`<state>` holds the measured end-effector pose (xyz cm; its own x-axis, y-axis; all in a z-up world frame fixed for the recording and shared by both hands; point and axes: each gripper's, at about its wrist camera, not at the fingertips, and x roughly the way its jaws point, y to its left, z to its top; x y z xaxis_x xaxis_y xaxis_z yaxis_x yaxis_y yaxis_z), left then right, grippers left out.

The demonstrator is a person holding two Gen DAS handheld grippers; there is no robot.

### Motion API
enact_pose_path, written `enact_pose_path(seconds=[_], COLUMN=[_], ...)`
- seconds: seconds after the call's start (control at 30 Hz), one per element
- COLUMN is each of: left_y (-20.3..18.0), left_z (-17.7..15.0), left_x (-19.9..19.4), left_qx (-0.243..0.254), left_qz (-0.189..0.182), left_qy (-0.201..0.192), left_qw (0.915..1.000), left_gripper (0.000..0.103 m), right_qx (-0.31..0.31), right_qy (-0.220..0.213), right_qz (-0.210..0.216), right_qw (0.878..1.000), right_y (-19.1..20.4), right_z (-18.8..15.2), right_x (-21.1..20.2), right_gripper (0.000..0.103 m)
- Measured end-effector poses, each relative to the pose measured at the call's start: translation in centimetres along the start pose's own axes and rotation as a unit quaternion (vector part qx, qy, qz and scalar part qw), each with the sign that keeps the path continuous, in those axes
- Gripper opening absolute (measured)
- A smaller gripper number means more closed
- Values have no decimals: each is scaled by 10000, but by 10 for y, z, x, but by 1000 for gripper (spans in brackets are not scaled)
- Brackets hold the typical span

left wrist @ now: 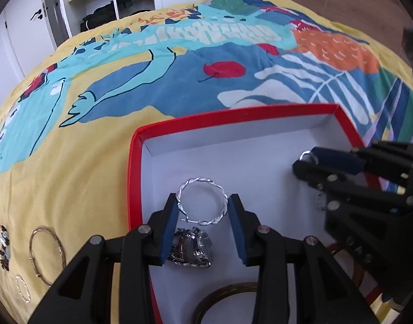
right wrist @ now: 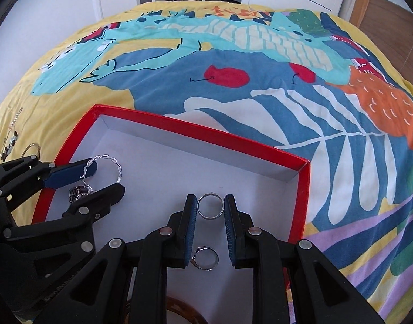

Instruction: Organize jewelry

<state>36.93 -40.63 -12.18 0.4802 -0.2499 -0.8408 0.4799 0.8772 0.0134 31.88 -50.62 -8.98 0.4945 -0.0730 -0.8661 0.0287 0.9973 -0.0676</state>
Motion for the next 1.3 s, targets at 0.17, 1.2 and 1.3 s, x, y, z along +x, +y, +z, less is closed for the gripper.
enact_pose_path(seconds=[0.17, 1.2, 1.3], left_y=[2, 207, 230], left_z=[1, -158, -185], left_x=[-2, -271, -276], left_qx=[-1, -1366, -1543], left_qz=[-59, 533, 696], left_qy=[97, -675, -626], left_qw=[9999, 9869, 9836], left_gripper=[36, 42, 42], right_qx=[79, 255, 202], right_qy=[95, -1587, -1572], right_qz=[-143, 500, 619], right_qw=[9998, 9857, 9854], right_y=[-5, 125, 146], right_z=[-3, -69, -74], right_x=[-8, -254, -251], right_gripper=[26, 41, 41])
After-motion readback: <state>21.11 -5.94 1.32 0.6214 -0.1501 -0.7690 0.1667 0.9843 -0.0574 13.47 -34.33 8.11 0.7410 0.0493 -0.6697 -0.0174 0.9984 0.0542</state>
